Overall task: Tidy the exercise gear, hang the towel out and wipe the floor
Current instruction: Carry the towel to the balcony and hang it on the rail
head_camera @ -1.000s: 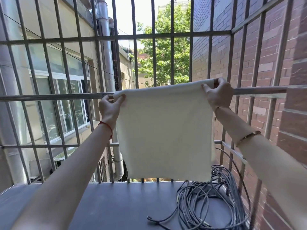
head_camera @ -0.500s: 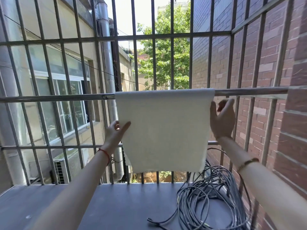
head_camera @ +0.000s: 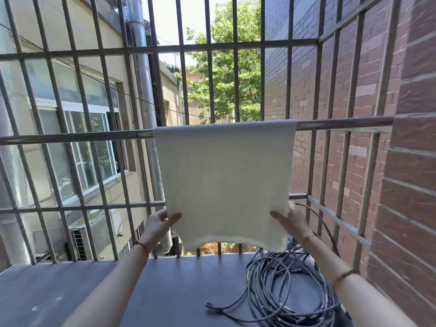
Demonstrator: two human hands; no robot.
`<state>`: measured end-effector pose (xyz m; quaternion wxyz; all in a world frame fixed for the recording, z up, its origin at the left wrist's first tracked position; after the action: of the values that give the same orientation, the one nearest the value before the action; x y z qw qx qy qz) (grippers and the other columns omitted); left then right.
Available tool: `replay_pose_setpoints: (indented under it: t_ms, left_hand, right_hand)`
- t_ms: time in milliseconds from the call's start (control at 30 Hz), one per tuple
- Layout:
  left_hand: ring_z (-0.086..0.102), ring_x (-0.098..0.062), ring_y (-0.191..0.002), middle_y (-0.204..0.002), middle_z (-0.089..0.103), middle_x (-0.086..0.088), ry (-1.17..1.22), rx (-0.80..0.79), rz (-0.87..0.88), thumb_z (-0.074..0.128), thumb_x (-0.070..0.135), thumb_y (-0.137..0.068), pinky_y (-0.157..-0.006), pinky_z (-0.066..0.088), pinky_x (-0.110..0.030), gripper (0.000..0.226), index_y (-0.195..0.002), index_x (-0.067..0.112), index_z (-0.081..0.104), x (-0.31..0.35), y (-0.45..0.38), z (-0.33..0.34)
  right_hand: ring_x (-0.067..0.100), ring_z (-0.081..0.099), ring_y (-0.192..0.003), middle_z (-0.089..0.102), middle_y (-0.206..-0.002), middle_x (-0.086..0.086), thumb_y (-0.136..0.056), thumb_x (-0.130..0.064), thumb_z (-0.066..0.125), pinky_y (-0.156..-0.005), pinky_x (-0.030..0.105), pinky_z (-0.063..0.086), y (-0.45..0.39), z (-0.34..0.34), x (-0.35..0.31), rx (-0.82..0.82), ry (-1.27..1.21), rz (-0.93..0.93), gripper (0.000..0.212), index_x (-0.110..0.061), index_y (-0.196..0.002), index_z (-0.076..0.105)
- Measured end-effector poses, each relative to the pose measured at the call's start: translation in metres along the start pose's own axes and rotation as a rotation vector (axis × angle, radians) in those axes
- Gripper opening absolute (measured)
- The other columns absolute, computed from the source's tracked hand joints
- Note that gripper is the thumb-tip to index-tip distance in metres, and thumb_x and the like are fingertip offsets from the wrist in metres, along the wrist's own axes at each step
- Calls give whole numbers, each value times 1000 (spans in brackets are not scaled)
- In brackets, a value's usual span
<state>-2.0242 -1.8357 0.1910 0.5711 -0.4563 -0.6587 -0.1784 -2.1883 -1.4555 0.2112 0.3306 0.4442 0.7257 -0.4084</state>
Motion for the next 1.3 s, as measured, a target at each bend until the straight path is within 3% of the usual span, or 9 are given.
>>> replay_pose_setpoints:
  t_ms: [133, 233, 400, 500, 600, 833, 967, 1100, 1300]
  left_hand:
    - [70, -17, -89, -90, 76, 3, -50, 38, -14, 69, 72, -53, -83, 53, -39, 62, -91, 23, 75, -12, 10, -4]
    - [68, -20, -85, -87, 75, -1, -81, 64, -45, 69, 71, -53, -78, 51, -36, 58, -86, 24, 74, -21, 19, -4]
    - [69, -18, -85, -87, 76, -1, -52, 96, -35, 66, 72, -52, -80, 50, -34, 57, -81, 24, 74, -26, 30, -3]
    - [71, -18, -91, -91, 76, -1, -32, 99, -63, 77, 63, -61, -85, 51, -35, 43, -83, 26, 74, -31, 36, -3]
    - [70, -24, -96, -91, 74, -4, -13, 122, -68, 81, 36, -78, -83, 50, -33, 21, -88, 19, 73, -32, 40, -3]
    - [66, -16, -82, -91, 75, -6, -26, 138, -68, 82, 28, -78, -74, 49, -25, 25, -93, 8, 76, -30, 53, -1]
    - [62, -13, -77, -86, 71, -6, 74, 305, -90, 81, 15, -78, -67, 45, -17, 19, -93, 5, 75, -33, 70, -10]
    - [62, -16, -85, -92, 71, -8, 220, 383, -144, 81, 14, -78, -75, 45, -21, 25, -99, 2, 74, -47, 81, -14]
    - [58, -17, -80, -94, 70, -9, 237, 348, -182, 78, 18, -82, -78, 46, -28, 25, -100, 3, 72, -54, 81, -8]
  right_hand:
    - [25, 64, -84, 66, -94, 3, -77, -57, 68, -69, 41, 55, 17, -8, 16, 91, -26, 14, 52, -11, -99, 55]
    - [23, 65, -81, 69, -89, 4, -68, -72, 57, -63, 34, 53, 30, -2, 19, 41, 57, -47, 65, -12, -94, 66]
    - [22, 45, -58, 57, -68, 13, -60, -82, 55, -54, 29, 33, 37, -14, 33, 153, -55, -60, 84, 1, -75, 55]
    - [23, 64, -69, 70, -77, 9, -71, -68, 67, -58, 29, 50, 42, -14, 27, 126, -82, -74, 65, -4, -82, 70]
    - [5, 65, -78, 72, -83, -2, -74, -51, 72, -53, 8, 46, 48, -9, 16, 44, -104, -79, 42, -14, -93, 74]
    - [15, 59, -75, 67, -82, 1, -87, -29, 68, -56, 19, 41, 44, 1, 23, -44, -38, 31, 20, -9, -91, 71]
    - [10, 45, -51, 53, -54, -3, -74, -42, 76, -38, 11, 29, 42, -13, 28, 58, -30, 84, 38, -12, -56, 61]
    - [14, 31, -45, 39, -43, -1, -48, -74, 59, -47, 29, 19, 43, -25, 28, 129, 27, 48, 62, -14, -41, 47]
    - [16, 30, -48, 37, -46, 0, -61, -57, 76, -50, 32, 19, 52, -25, 34, 170, 8, 52, 58, -16, -44, 40]
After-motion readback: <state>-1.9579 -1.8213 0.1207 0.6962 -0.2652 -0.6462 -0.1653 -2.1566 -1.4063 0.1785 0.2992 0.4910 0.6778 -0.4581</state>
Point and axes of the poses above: each hand's wrist, its own y-axis away from the middle knuckle, its own z-axis out of the palm, x = y × z, the point moved 10 cm from there along -y, towards the middle knuckle
